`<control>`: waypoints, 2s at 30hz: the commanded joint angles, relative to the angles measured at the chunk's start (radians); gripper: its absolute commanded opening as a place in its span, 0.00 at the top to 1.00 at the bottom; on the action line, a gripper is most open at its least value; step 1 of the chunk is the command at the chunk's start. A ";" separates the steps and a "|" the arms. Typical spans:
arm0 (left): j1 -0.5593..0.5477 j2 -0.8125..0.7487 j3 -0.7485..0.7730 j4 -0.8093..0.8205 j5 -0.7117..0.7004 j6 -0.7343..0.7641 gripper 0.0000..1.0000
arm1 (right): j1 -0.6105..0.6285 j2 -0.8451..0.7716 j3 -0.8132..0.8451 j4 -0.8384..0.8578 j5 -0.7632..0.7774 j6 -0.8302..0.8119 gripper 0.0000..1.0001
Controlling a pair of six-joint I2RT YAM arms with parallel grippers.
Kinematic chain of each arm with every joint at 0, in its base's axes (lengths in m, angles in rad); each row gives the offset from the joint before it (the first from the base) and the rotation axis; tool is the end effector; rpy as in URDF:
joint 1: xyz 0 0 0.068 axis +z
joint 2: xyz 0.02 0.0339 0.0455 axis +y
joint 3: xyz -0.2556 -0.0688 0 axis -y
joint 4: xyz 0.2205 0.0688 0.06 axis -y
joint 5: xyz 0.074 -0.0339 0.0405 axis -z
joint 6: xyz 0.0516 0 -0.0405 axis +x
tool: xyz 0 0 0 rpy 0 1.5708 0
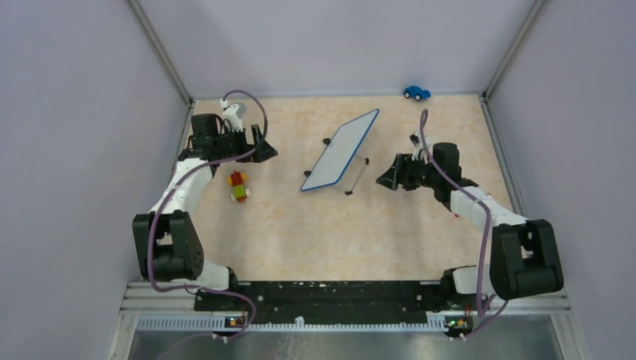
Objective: Write a sentence on the whiteboard
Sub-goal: Adjust the whiteboard stand at the center of the board.
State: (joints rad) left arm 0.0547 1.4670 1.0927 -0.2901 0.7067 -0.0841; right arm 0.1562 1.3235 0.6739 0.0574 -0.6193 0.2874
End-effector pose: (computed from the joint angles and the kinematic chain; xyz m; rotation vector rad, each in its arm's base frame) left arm 0.3112 -0.0165 0.2731 0.2337 2.1491 -0.7999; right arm 0.2577 0.0709 0.2110 -0.2245 2.1686 0.9225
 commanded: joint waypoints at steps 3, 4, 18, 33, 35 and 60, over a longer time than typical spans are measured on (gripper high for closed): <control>0.006 -0.044 -0.029 0.101 0.032 -0.050 0.01 | 0.077 0.088 0.037 0.124 0.090 0.080 0.36; 0.007 -0.044 -0.035 0.107 0.033 -0.056 0.01 | 0.090 0.109 0.045 0.132 0.094 0.093 0.38; 0.028 -0.038 -0.046 0.131 0.000 -0.117 0.01 | 0.337 0.339 0.060 0.409 0.101 0.323 0.74; 0.034 0.034 -0.042 0.170 0.078 -0.101 0.01 | 0.386 0.487 0.119 0.402 0.303 0.392 0.84; 0.035 0.052 -0.035 0.172 0.090 -0.101 0.01 | 0.365 0.493 0.120 0.398 0.331 0.409 0.84; -0.145 0.494 0.411 0.061 0.040 0.359 0.23 | 0.067 0.598 0.337 0.318 0.255 0.332 0.92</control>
State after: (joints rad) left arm -0.0502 1.8896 1.3468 -0.1528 0.7864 0.0784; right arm 0.2546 1.9446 0.9840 0.3611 -0.3092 0.6380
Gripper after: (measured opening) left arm 0.786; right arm 0.082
